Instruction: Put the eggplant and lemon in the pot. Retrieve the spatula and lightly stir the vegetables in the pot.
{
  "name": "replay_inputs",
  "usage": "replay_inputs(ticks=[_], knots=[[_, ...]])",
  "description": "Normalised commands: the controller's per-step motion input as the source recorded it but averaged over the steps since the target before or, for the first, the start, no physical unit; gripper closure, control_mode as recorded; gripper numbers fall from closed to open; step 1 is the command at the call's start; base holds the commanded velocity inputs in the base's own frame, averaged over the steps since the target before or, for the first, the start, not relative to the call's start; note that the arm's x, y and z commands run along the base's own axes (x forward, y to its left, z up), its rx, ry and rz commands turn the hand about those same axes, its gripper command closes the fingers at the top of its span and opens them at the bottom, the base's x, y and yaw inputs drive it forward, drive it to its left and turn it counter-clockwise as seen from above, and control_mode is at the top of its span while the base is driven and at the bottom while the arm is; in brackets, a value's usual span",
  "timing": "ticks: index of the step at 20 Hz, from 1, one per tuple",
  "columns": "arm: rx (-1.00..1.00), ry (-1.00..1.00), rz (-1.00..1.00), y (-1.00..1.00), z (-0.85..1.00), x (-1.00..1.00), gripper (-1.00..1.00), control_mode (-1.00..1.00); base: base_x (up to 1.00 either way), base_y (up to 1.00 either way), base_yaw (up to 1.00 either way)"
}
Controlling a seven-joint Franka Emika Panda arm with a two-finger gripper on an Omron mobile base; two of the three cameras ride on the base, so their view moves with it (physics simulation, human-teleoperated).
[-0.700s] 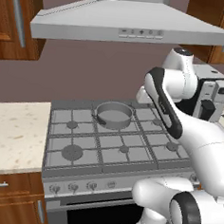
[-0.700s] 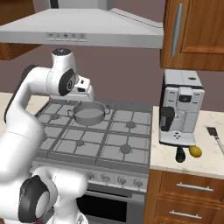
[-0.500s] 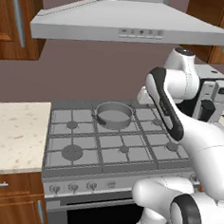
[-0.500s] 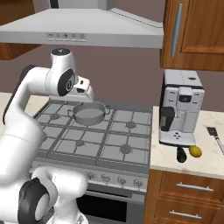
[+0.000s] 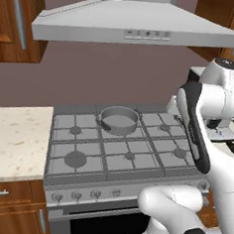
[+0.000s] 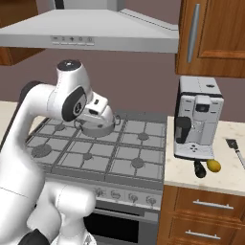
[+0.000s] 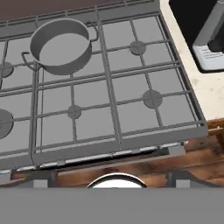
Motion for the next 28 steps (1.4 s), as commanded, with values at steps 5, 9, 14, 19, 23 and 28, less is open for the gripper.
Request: replay_inputs(ticks=[5,9,14,19,23,28], knots=[[0.01,-0.33,-0.16,-1.00,-0.02,-0.69,-1.00,-1.00,0.00,0.00,0.00],[0.05,-0.26,-0.15,-1.00,-0.07,-0.50,-1.00,-1.00,0.00,0.00,0.00],[0.04,-0.16,-0.09,-1.00,-0.05,-0.20,-1.00,-1.00,0.00,0.00,0.00],[0.00,0.04,-0.02,-0.98,0.00,0.10,-1.00,-1.00,0.00,0.00,0.00],[0.00,0.35,0.00,-0.83,0.00,0.92,-1.00,-1.00,0.00,0.00,0.00],[0.00,0.52,0.00,-0.66,-0.01,1.00,-1.00,-1.00,0.00,0.00,0.00]])
